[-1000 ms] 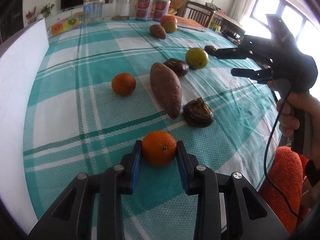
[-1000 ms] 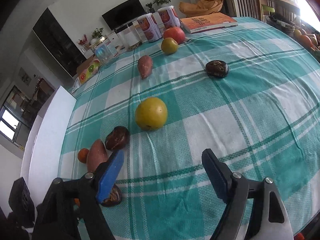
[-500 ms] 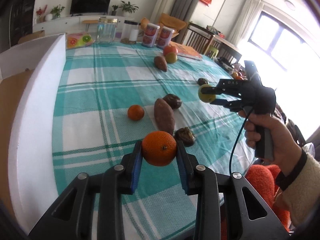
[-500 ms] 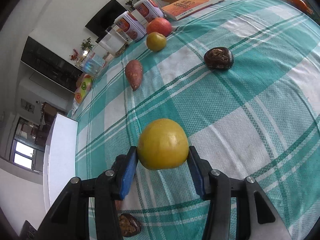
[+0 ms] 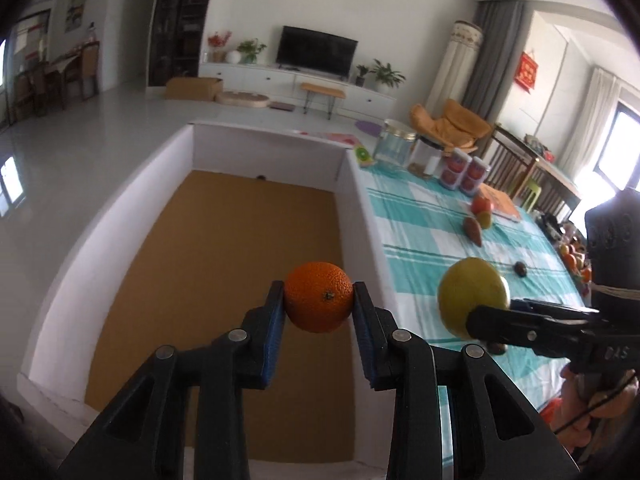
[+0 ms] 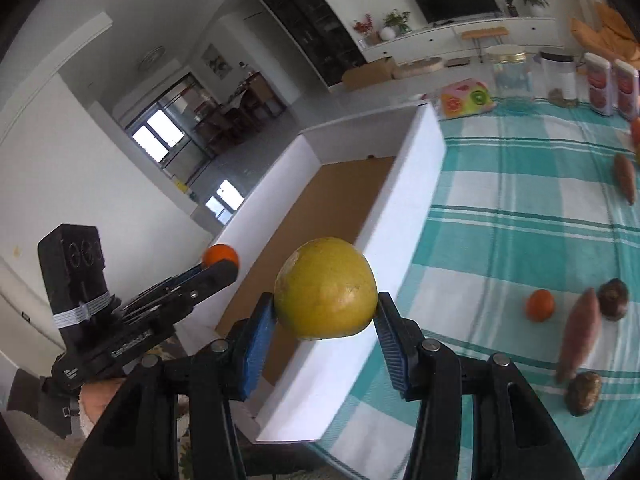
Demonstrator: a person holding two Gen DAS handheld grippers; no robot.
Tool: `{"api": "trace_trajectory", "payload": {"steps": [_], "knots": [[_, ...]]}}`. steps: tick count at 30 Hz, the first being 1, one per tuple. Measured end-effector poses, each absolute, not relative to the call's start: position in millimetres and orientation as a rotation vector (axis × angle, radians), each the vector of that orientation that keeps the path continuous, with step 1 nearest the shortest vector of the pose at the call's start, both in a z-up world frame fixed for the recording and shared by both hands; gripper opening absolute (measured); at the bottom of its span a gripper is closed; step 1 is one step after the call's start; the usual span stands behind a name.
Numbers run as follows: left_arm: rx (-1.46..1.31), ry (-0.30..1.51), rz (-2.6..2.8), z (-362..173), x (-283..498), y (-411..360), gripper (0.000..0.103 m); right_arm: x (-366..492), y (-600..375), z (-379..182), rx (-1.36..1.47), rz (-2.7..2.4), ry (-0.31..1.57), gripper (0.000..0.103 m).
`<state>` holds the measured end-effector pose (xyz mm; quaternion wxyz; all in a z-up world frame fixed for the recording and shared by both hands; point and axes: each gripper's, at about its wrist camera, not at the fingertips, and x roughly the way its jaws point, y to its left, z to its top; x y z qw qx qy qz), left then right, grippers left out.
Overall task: Organize fruits
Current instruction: 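Carry the orange and grapefruit into the white box and open both tools, then return both tools to the table and approach the sweet potato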
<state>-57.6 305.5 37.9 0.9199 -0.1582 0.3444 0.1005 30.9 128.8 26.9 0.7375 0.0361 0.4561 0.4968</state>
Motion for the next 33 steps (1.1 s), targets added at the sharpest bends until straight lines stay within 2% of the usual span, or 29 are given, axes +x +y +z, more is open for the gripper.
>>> {"api": "trace_trajectory", "payload": {"steps": [7, 9, 10, 11, 12, 14, 17, 21, 23, 29, 33], "knots": [[-0.405, 0.820, 0.413, -13.9, -76.1, 365.5, 0.035, -3.5, 230.9, -7.2, -0.158, 1.164, 1.048, 0.050], [-0.402, 0.833, 0.433, -19.7, -75.8, 365.2, 0.047, -4.6, 241.9, -14.2, -0.206, 1.147, 1.039, 0.051], [-0.400, 0.836, 0.442, -21.0, -74.7, 363.9, 0.063, -5.7, 244.3, -15.0, -0.218, 1.135, 1.030, 0.051], [-0.397, 0.833, 0.454, -20.7, -74.4, 362.0, 0.074, -3.8, 244.2, -15.4, -0.219, 1.128, 1.021, 0.056], [-0.396, 0.823, 0.462, -20.2, -73.6, 359.9, 0.075, -1.7, 242.0, -14.5, -0.214, 1.113, 1.011, 0.065], [-0.398, 0.813, 0.462, -17.7, -72.4, 358.9, 0.076, 6.5, 230.0, -8.7, -0.174, 1.099, 0.991, 0.073], [-0.372, 0.795, 0.459, -10.4, -66.8, 346.5, 0.076, 20.0, 194.3, 1.4, -0.106, 1.050, 0.950, 0.075], [-0.261, 0.743, 0.414, 8.3, -54.3, 308.1, 0.076, 47.9, 115.9, 3.6, -0.051, 0.898, 0.874, 0.089], [-0.243, 0.711, 0.319, 16.9, -46.3, 284.6, 0.080, 66.3, 63.2, -5.7, -0.022, 0.768, 0.849, 0.091], [-0.129, 0.666, 0.167, 21.7, -12.6, 220.8, 0.081, 117.6, -95.4, -45.8, -0.008, 0.243, 0.794, 0.093], [-0.034, 0.720, 0.202, 8.0, 10.4, 195.5, 0.081, 120.3, -175.8, -57.7, 0.095, 0.059, 0.787, 0.093]]}}
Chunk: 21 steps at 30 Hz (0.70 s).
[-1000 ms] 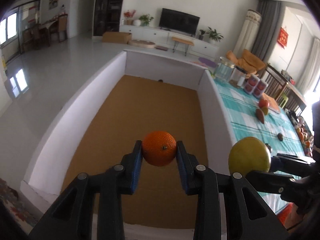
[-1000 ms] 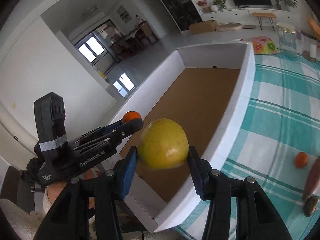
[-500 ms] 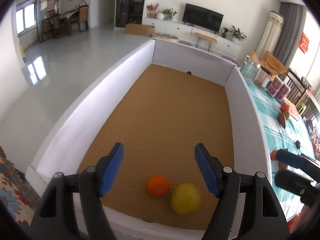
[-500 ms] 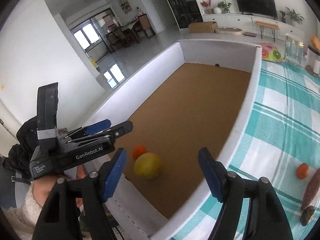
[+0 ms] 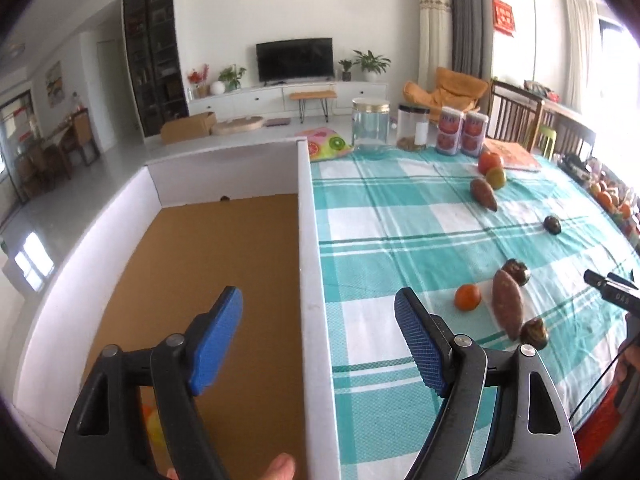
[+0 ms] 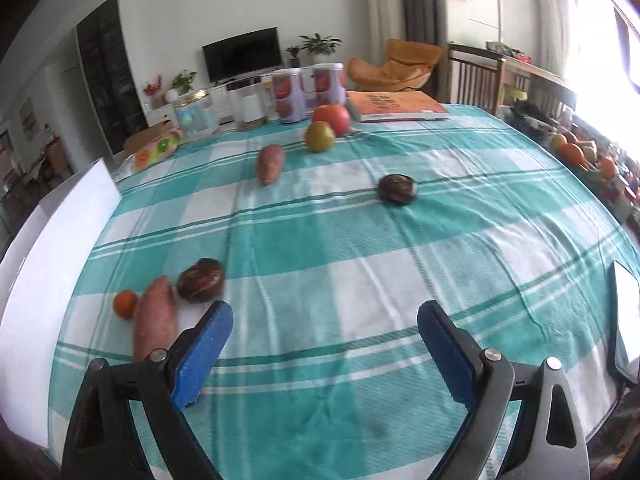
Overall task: Organize fruits
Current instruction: 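Return both tools to the table and approach the sweet potato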
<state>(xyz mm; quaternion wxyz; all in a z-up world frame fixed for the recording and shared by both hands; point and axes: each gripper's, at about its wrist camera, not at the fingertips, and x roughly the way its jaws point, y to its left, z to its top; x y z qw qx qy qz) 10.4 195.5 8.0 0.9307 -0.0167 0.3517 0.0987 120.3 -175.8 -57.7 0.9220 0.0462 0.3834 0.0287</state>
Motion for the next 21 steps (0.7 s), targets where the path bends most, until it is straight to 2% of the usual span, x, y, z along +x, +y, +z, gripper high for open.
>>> {"api": "trace_trajectory", "payload": {"steps": [5, 10, 19, 21], "knots": [[-0.026, 0.785, 0.164, 3.5, 16.5, 183.7, 0.081, 109.6, -221.9, -63.2, 0.276, -0.009, 0.799, 0.094], [-0.012, 0.832, 0.159, -7.9, 8.7, 170.3, 0.081, 112.9, -220.2, -76.9, 0.246, -0.031, 0.856, 0.095], [-0.013, 0.798, 0.122, -3.3, 2.3, 156.9, 0.081, 119.0, -219.5, -93.5, 0.196, -0.117, 0.921, 0.095], [-0.025, 0.798, 0.120, -2.7, 1.2, 159.3, 0.081, 119.5, -217.5, -94.6, 0.184, -0.120, 0.928, 0.098]]}}
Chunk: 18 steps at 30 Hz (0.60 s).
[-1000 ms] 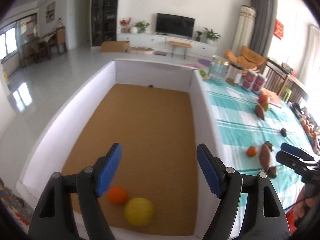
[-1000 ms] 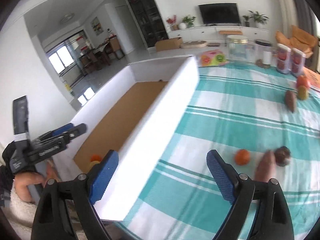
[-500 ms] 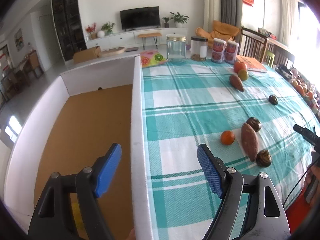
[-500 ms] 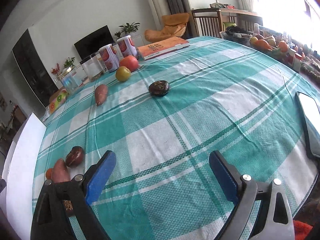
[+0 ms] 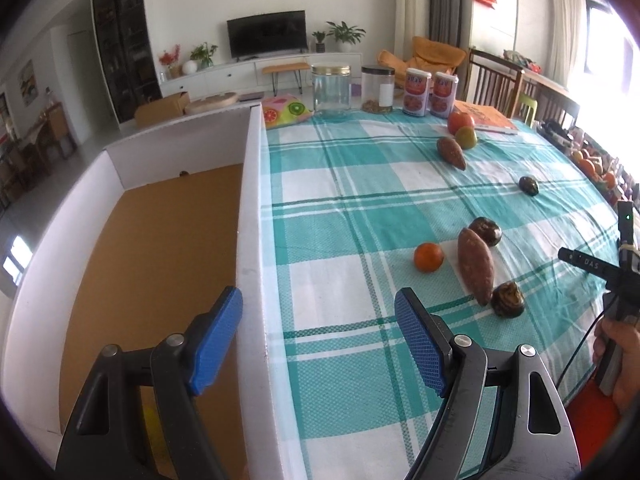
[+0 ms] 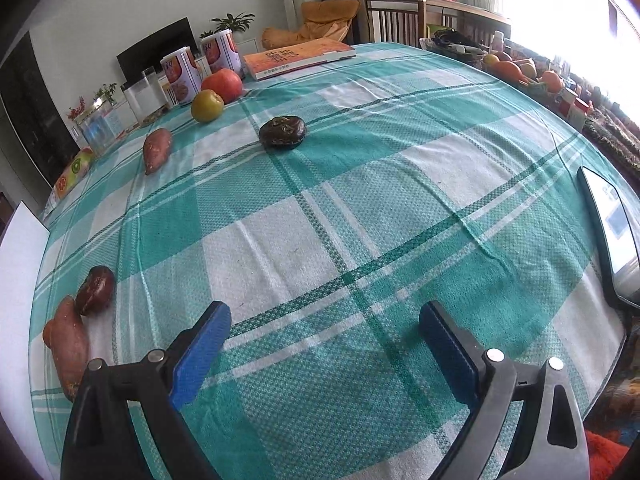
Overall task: Organize fruits
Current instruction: 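Return both tools to the table and approach the sweet potato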
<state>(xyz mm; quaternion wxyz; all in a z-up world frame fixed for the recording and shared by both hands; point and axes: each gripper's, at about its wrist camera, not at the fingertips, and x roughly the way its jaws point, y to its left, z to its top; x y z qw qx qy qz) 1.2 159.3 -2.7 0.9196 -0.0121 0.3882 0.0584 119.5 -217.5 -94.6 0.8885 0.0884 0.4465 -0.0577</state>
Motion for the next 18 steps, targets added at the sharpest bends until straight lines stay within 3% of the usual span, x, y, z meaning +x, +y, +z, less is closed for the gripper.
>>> {"api": "trace_trajectory", "payload": {"steps": [4, 8, 11, 18], "knots": [[-0.008, 0.754, 0.203, 5.3, -4.4, 159.5, 0.081, 121.7, -213.1, -97.6, 0.161, -0.119, 0.949, 0.103], [0.067, 0.584, 0.255, 31.7, -23.6, 140.0, 0.081, 122.7, -211.5, -98.8, 0.148, -0.126, 0.956, 0.103], [0.068, 0.497, 0.155, 49.8, -34.0, 117.8, 0.090, 124.3, -207.0, -100.1, 0.113, -0.138, 0.966, 0.103], [-0.010, 0.708, -0.166, 15.9, 1.2, 59.5, 0.090, 126.3, -201.0, -102.2, 0.064, -0.156, 0.978, 0.103]]}}
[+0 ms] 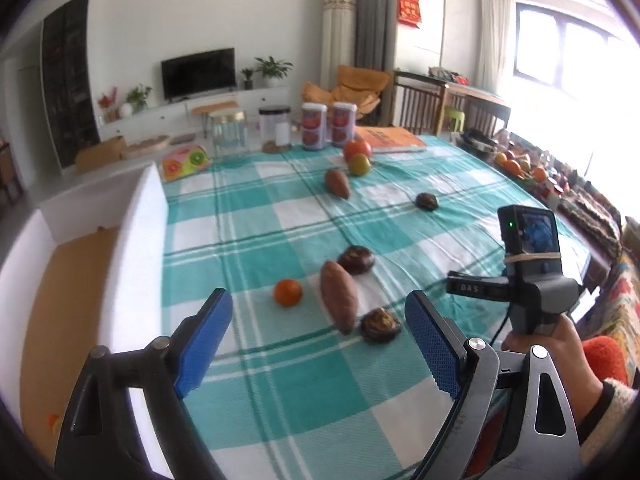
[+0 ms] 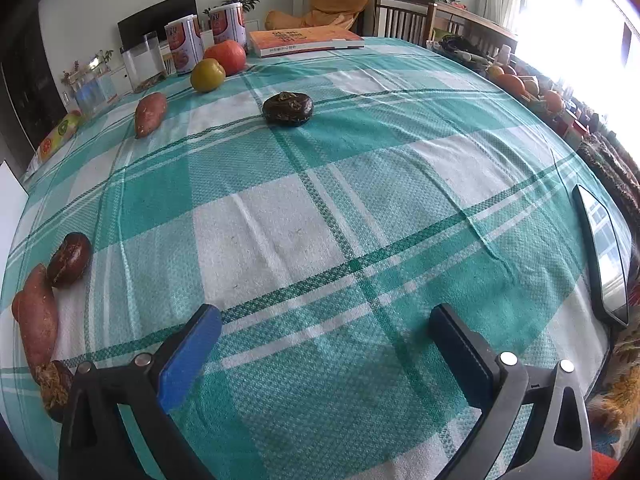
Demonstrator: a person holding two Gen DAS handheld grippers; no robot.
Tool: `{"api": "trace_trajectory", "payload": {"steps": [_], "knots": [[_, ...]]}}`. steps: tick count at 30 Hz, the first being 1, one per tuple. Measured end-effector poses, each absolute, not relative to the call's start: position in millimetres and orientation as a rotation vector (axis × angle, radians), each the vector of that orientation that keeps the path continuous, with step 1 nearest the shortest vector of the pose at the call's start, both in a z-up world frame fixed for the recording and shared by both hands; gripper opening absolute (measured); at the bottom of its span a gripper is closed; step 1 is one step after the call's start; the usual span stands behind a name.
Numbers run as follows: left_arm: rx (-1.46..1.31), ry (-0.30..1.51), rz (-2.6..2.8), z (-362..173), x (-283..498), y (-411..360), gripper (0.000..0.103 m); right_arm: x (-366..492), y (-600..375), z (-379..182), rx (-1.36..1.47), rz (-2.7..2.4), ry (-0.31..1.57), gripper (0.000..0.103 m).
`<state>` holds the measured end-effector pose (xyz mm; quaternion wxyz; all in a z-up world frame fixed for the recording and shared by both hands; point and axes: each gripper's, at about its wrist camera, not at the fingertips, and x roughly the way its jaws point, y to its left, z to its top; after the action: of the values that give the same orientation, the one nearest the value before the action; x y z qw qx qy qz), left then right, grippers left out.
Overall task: Organize fruits
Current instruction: 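Return both tools to the table and approach the sweet potato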
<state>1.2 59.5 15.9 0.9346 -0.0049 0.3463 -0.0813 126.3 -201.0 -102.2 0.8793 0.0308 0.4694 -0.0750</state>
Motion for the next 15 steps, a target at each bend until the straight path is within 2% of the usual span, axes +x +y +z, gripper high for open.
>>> {"api": "trace_trajectory", "payload": {"steps": [6, 15], "knots": [[-0.066, 0.930, -0.167, -55.3, 38.1, 45.0, 0.090, 126.2, -200.5, -102.1, 0.063, -0.157, 0.979, 0.103], [0.028, 0.916, -0.062, -93.4, 50.0, 59.0, 0.090, 126.3, -200.2, -102.2, 0.062, -0.158, 0.979, 0.103]]}}
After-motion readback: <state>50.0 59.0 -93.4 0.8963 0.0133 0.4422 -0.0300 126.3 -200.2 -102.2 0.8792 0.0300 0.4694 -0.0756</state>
